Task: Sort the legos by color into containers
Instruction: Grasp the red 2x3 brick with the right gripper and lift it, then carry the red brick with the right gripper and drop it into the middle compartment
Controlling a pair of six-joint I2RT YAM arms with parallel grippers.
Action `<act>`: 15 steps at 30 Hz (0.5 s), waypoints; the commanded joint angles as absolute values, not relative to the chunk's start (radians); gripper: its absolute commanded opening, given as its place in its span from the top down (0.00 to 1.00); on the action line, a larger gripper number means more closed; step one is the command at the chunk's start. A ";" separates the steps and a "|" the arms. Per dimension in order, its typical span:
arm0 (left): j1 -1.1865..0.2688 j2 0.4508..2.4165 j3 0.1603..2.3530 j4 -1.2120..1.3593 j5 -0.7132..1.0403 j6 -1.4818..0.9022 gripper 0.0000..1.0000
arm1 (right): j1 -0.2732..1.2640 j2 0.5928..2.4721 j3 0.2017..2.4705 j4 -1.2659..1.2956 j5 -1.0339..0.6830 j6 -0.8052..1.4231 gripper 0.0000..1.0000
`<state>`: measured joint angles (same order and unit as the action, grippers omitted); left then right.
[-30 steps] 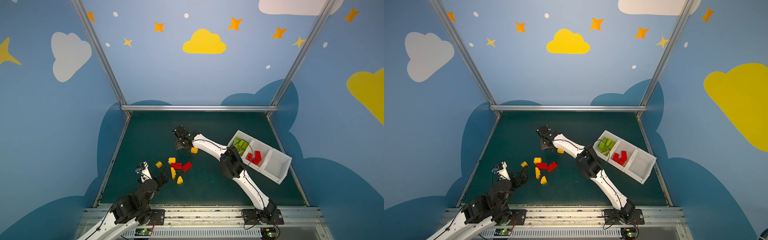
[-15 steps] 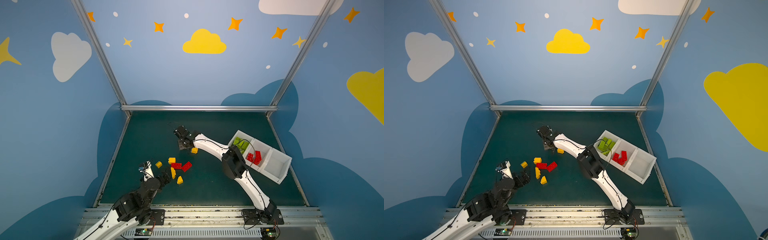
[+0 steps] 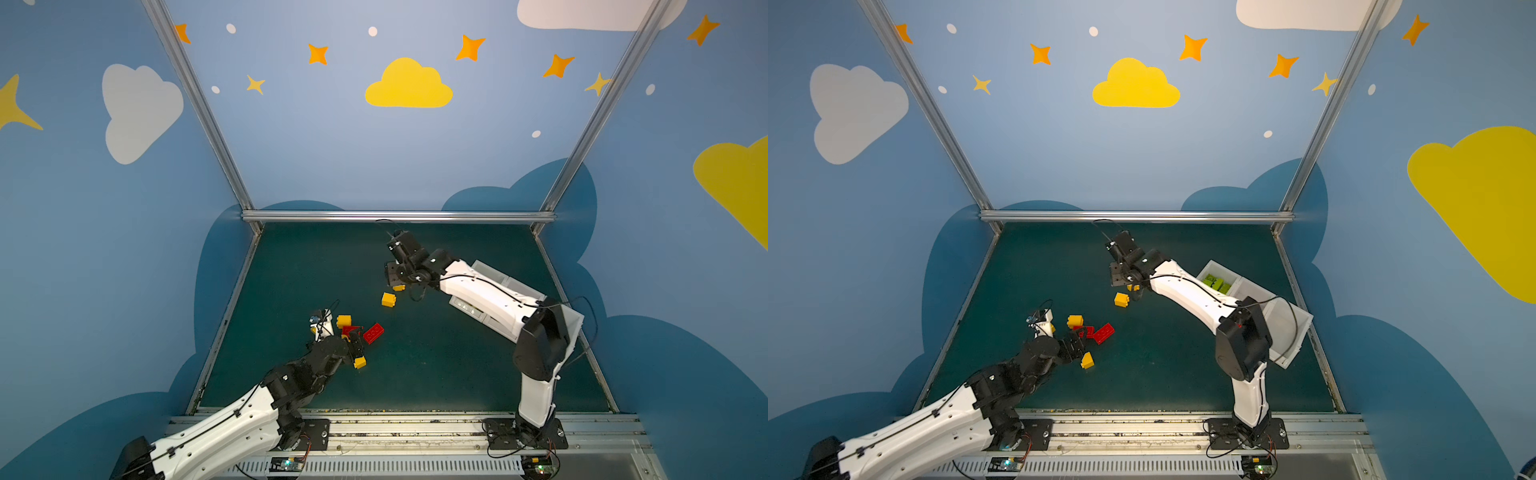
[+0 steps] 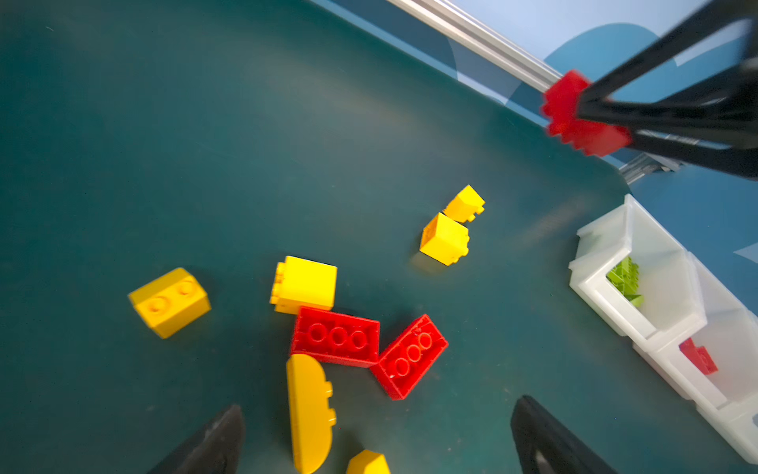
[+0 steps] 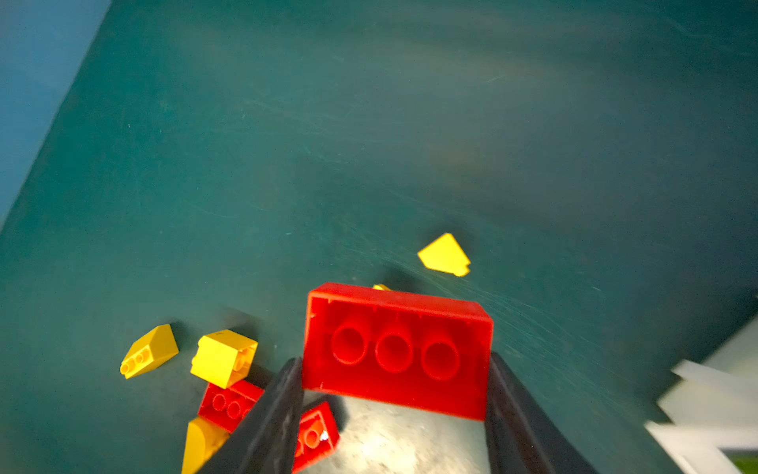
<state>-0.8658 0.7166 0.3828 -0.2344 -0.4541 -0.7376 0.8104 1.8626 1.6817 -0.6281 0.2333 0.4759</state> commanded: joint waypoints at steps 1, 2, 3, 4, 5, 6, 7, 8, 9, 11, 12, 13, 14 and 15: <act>-0.864 0.783 0.420 -0.130 -0.414 -0.736 0.00 | 0.755 1.748 1.572 -0.609 0.208 0.470 0.44; -0.865 0.810 0.430 -0.115 -0.406 -0.734 0.00 | 0.736 1.712 1.534 -0.609 0.208 0.467 0.45; -0.865 0.841 0.442 -0.103 -0.395 -0.729 0.00 | 0.719 1.670 1.495 -0.609 0.211 0.462 0.45; -0.865 0.868 0.452 -0.094 -0.384 -0.726 0.00 | 0.704 1.637 1.465 -0.609 0.216 0.458 0.44; -0.863 0.898 0.468 -0.085 -0.370 -0.720 0.00 | 0.683 1.600 1.425 -0.609 0.218 0.454 0.44; -0.864 0.930 0.484 -0.082 -0.357 -0.713 0.00 | 0.661 1.564 1.389 -0.610 0.218 0.451 0.44; -0.864 0.957 0.502 -0.080 -0.348 -0.709 0.00 | 0.640 1.533 1.353 -0.609 0.217 0.451 0.44; -0.865 0.990 0.517 -0.078 -0.338 -0.703 0.00 | 0.617 1.499 1.321 -0.608 0.216 0.451 0.44; -0.864 1.022 0.532 -0.074 -0.331 -0.702 0.00 | 0.590 1.465 1.284 -0.607 0.213 0.451 0.44; -0.865 1.078 0.557 -0.061 -0.316 -0.698 0.00 | 0.538 1.405 1.224 -0.606 0.201 0.450 0.44; -0.864 1.105 0.570 -0.052 -0.302 -0.685 0.00 | 0.512 1.378 1.187 -0.602 0.194 0.449 0.44; -0.863 1.131 0.583 -0.048 -0.290 -0.676 0.00 | 0.487 1.349 1.160 -0.599 0.187 0.447 0.44; -0.863 1.158 0.604 -0.051 -0.282 -0.671 0.00 | 0.461 1.323 1.128 -0.598 0.182 0.448 0.44; -0.863 1.184 0.625 -0.063 -0.281 -0.666 0.00 | 0.432 1.299 1.101 -0.598 0.173 0.445 0.44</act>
<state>-0.8658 1.1389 0.5789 -0.0746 -0.3164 -0.7017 0.4824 1.3521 1.1572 -0.6022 0.1967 0.4610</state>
